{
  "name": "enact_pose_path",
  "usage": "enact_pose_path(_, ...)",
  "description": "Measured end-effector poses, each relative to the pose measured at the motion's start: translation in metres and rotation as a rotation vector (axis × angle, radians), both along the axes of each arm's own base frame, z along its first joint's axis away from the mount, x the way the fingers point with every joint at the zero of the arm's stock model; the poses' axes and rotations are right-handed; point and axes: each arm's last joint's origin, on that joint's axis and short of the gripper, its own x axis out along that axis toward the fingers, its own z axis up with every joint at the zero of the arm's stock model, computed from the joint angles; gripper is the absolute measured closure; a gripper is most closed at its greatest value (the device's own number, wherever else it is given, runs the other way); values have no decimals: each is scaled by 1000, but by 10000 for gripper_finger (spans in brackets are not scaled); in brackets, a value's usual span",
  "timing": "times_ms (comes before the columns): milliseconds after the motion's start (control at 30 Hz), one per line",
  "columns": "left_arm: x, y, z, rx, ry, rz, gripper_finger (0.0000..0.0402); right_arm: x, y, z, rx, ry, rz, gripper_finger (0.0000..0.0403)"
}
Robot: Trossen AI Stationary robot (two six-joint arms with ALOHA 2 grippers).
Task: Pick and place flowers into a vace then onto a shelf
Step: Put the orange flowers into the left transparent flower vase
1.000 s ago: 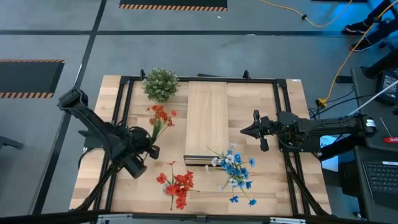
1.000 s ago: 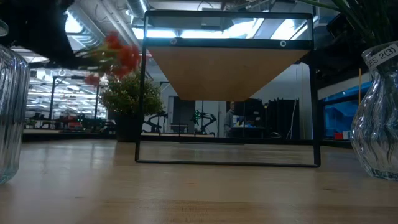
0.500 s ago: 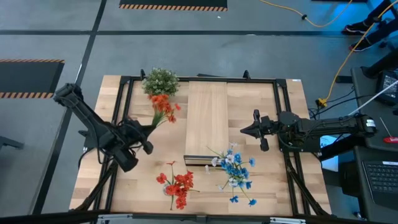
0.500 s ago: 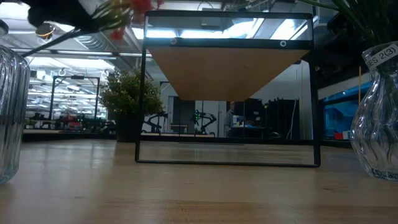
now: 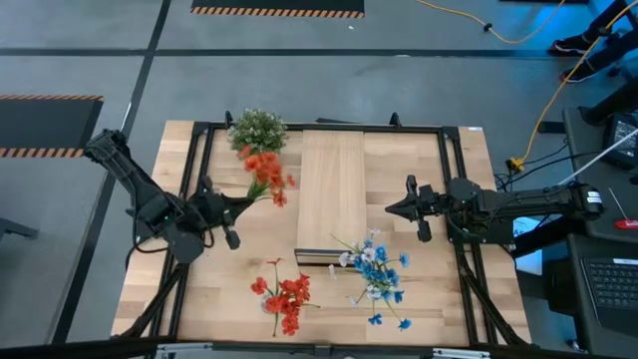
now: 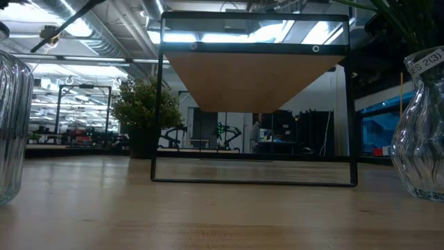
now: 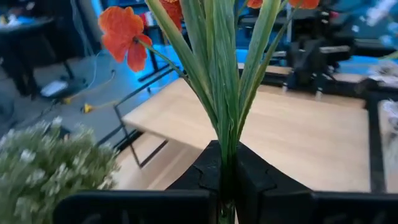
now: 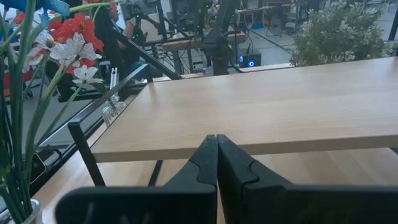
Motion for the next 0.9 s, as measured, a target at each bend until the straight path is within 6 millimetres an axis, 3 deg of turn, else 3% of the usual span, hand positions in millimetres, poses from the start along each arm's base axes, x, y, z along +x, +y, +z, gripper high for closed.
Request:
enact_pose_path(200, 11, -12, 5, 47, 6, -124, 389, 0, 0, 0, -2, 0, 1, 402)
enact_pose_path(433, 21, -29, 12, 127, -83, -445, 389, 0, 0, 0, 4, 1, 1, 402)
enact_pose_path(700, 9, -36, 2, 156, -126, -531, 389, 0, 0, 0, 128, 14, -6, 402)
enact_pose_path(900, -5, -45, -22, 155, -226, -514, 392, 0, 0, 0, 126, 13, -17, 402)
